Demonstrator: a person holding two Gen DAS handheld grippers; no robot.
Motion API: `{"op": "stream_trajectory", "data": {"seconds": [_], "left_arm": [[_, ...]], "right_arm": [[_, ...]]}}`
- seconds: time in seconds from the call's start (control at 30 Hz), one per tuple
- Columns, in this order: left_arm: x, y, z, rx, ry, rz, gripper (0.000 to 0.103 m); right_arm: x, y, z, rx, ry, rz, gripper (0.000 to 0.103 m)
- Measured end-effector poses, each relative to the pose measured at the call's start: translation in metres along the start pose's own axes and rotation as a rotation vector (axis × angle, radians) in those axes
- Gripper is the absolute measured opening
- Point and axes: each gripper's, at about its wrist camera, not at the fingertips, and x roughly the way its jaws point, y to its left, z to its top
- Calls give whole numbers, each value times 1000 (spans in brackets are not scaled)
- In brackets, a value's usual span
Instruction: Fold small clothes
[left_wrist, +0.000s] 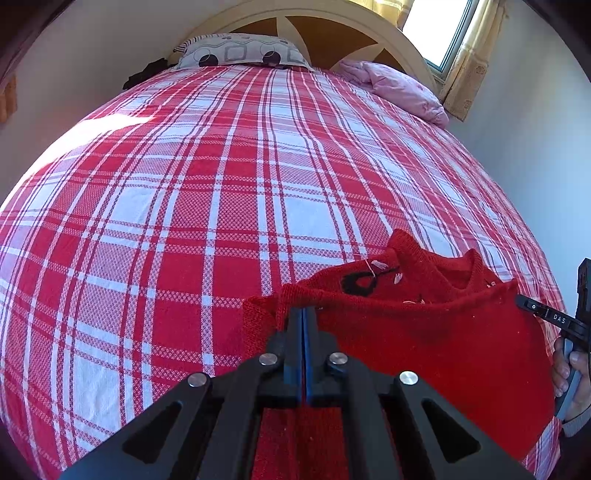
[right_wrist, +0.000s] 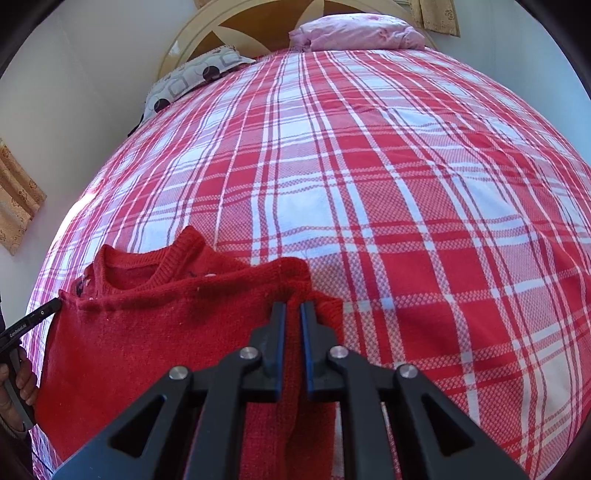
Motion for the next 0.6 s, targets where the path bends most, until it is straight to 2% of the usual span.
{"op": "stream_trajectory", "data": {"seconds": [0.2,0.33,0.37,0.4,0.47,0.5,0.6], "left_arm": [[-4,-12,-2,92,-9,95,1],[-4,-13,-3,94,-9,67,4],[-4,-13,-4,90,-9,50,17],[-4,-14,-5,91,-13,50,52],[-7,-12,-7,76,-40,60,90],[-9,-11,-8,70,-57,65,90],[-6,-10,-8,64,-27,67,90]], "right_arm": [[1,0,-2,-1,0,3,13],[1,0,-2,-6,-1,2,13],[2,0,-3,-6,-2,2,13],[2,0,-3,-6,-3,4,13],[2,0,-4,-4,-4,7,13],[2,0,-4,-4,-5,8,13],[2,0,-4,-5,-5,6,13]]}}
